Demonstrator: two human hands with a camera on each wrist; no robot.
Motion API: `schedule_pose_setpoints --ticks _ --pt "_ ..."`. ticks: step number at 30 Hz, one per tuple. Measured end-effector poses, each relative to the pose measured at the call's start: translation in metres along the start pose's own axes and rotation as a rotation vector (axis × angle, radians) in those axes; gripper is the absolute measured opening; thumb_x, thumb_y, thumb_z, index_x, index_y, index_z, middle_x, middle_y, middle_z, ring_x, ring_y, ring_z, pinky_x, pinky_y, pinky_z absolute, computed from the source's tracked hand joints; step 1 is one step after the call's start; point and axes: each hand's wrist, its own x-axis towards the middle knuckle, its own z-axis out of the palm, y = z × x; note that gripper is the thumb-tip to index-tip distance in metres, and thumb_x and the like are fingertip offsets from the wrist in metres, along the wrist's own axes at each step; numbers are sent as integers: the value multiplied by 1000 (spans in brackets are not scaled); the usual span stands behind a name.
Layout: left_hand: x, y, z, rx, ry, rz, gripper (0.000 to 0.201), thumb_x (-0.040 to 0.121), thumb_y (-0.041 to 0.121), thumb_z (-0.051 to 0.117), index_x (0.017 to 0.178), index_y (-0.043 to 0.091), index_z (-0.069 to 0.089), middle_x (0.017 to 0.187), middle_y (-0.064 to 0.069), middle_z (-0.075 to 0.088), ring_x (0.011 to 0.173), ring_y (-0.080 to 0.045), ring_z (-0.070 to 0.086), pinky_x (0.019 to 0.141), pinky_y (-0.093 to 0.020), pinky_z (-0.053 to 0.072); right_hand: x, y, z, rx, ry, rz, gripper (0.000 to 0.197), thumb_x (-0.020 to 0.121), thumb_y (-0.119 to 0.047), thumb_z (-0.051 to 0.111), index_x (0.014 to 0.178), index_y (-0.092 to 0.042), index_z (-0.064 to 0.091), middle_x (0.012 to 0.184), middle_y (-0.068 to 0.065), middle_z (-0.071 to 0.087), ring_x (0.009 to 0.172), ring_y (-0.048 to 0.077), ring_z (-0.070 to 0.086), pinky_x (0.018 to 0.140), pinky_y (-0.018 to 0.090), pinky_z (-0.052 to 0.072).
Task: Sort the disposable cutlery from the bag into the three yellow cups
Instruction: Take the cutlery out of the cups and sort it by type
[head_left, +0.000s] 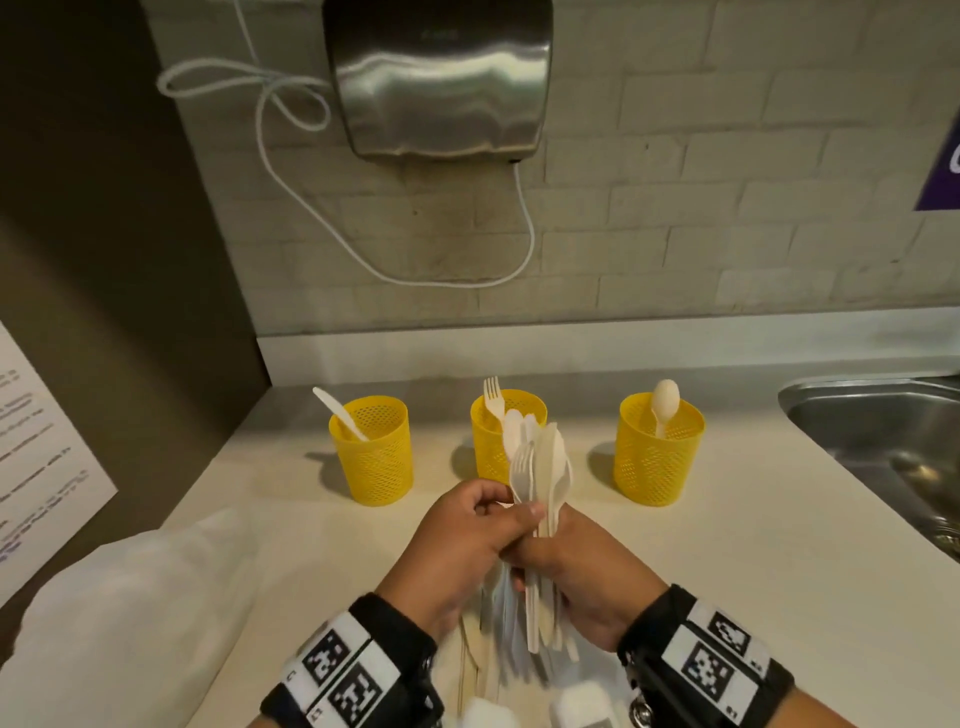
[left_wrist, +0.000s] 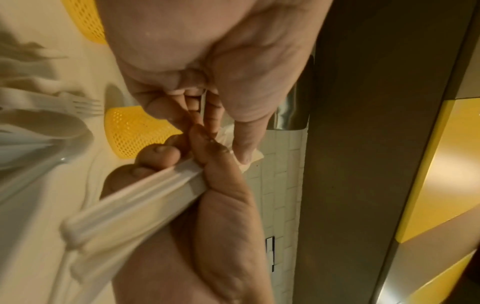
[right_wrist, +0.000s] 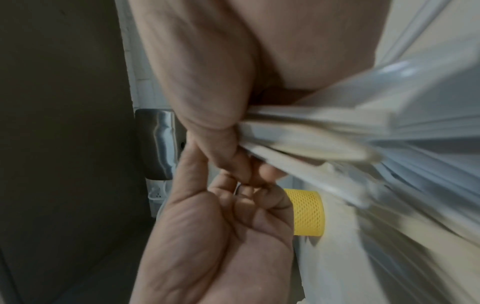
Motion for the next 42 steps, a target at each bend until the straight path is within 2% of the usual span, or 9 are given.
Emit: schedule_pose_setpoints --ticks 5,11,17,21,24,27,33,38,42 --pt "13 -12 -7 81 44 -41 8 81 18 68 79 12 64 57 3 61 49 -11 54 45 -22 40 1 4 -5 35 -4 91 19 90 1 52 104 -5 62 69 0 65 56 6 58 56 21 46" --pt "20 -5 -9 -68 81 -158 24 88 4 44 71 10 60 43 5 53 39 -6 44 40 -19 31 4 8 -13 200 43 195 26 93 -7 50 115 -6 62 96 21 70 82 30 66 80 43 54" --pt "30 -8 -5 -9 5 -118 6 84 6 63 88 9 67 75 -9 61 48 -9 40 41 -17 35 7 4 -18 164 34 161 27 92 -3 49 114 -8 62 99 25 67 89 35 63 88 49 51" --pt "41 -13 -3 -29 27 -153 13 81 2 64 94 4 67 87 -14 65 59 -14 49 42 -16 39 9 5 -24 131 13 145 30 93 -3 48 119 -12 60 99 18 70 90 30 66 85 44 53" --pt "47 -3 -3 -115 25 -157 11 82 -2 60 92 2 64 78 -11 64 61 -15 52 42 -15 40 10 3 -31 211 41 154 26 93 -5 49 116 -6 62 93 15 71 83 27 67 76 38 56" --pt "59 26 -13 -177 80 -9 14 86 -3 54 82 9 61 71 -5 58 60 -10 49 51 -18 40 11 0 -45 266 165 169 14 94 -6 48 104 -1 57 75 11 64 66 22 63 62 32 55" --pt "107 79 -32 -55 230 303 16 88 3 55 78 15 59 76 -2 57 68 -11 52 59 -19 47 8 -3 -64 323 283 154 10 93 -3 46 93 -8 55 65 8 58 60 21 58 62 32 52" --pt "146 55 -16 258 248 219 9 83 4 61 90 7 63 74 -6 62 61 -16 53 59 -27 45 3 0 -67 372 275 168 9 93 -3 48 93 -7 56 66 10 59 61 23 61 65 35 53" --pt "151 35 -14 434 122 77 36 80 9 68 113 -1 60 93 -11 67 74 -21 61 72 -33 50 -2 -2 -67 395 239 176 8 92 -1 48 93 -6 54 67 11 58 60 24 61 61 35 55"
